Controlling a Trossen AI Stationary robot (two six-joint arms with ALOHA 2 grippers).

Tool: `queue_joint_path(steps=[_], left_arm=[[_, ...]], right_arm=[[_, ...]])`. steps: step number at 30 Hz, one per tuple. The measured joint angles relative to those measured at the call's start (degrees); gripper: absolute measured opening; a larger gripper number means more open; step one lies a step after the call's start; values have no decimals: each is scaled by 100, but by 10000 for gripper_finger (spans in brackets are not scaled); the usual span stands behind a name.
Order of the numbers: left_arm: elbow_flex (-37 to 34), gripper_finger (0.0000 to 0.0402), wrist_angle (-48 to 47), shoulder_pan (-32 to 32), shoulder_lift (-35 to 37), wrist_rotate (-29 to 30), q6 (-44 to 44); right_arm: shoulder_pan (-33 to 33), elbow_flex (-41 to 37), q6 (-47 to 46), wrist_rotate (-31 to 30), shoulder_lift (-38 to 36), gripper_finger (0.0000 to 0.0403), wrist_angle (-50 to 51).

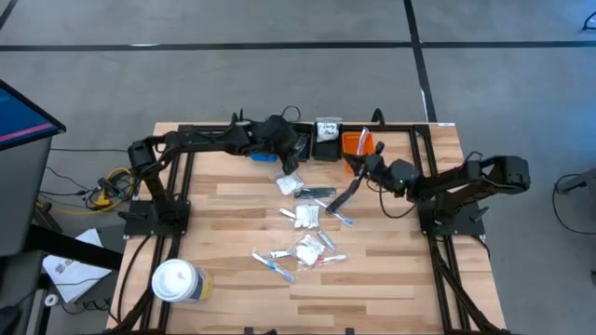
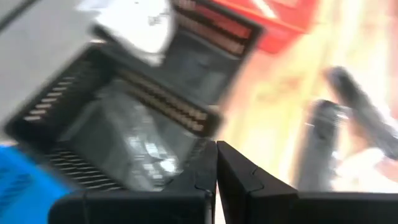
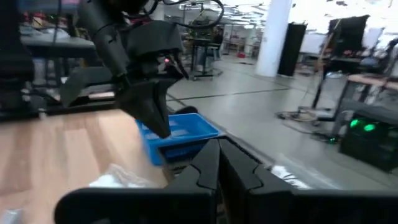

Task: Pick & Place Travel size toiletries
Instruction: Put the blue toothbrush into the orange bin

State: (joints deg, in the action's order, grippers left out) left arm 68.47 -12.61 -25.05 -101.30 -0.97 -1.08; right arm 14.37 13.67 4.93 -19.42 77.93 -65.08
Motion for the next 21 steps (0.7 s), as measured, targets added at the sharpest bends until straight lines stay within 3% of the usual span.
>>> queue_joint_path(steps=[4,11,21], left_arm=[[0,1,-113,389,0,-352,-5],[2,1,-100,1242,48,-351,-621],[-337,1,-92,2697,44,1130,-2425]], right_arm=[[-9,16,-199,375,0,0,205],[-422,16,-390,459,0,0,578],[-1592,12,-955,462,0,0,1891]])
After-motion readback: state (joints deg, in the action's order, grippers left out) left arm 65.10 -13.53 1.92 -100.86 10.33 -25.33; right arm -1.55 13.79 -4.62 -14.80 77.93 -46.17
